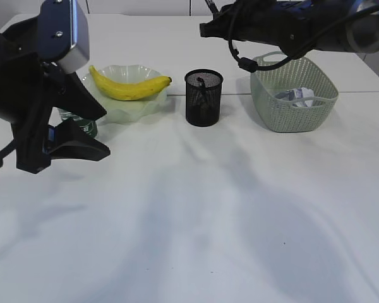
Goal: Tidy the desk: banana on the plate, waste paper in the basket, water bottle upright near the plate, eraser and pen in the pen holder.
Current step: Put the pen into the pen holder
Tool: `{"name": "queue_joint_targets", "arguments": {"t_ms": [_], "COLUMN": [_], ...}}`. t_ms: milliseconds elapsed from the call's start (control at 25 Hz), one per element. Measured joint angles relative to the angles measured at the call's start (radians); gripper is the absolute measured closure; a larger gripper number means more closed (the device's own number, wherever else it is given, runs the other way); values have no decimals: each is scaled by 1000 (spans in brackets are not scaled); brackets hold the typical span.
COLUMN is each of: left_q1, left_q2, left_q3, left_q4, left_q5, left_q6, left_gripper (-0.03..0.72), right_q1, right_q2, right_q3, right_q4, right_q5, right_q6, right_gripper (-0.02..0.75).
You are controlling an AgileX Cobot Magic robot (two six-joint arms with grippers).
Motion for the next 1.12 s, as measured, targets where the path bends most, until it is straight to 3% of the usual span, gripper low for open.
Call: {"name": "queue_joint_targets", "arguments": {"t_ms": [200, 560, 800, 1120], "left_q1": [0, 0, 0, 0], "left_q2": [0, 0, 8, 27], "left_q3": [0, 0, 0, 0], "left_q4": [0, 0, -5, -12], "left_q5": [0, 0, 2, 2], "left_q6": [0, -2, -2, -2], "left_gripper": [221, 221, 225, 225], "right_q1": [0, -14, -67, -112], "right_q2": [11, 44, 92, 173], "right_q3": [0, 51, 51, 51], "right_q4": [-19, -193, -329, -350], "right_q5": [-57, -308, -457, -699], "right_q6": [33, 208, 361, 395], "right_gripper": [690, 690, 690, 690]}}
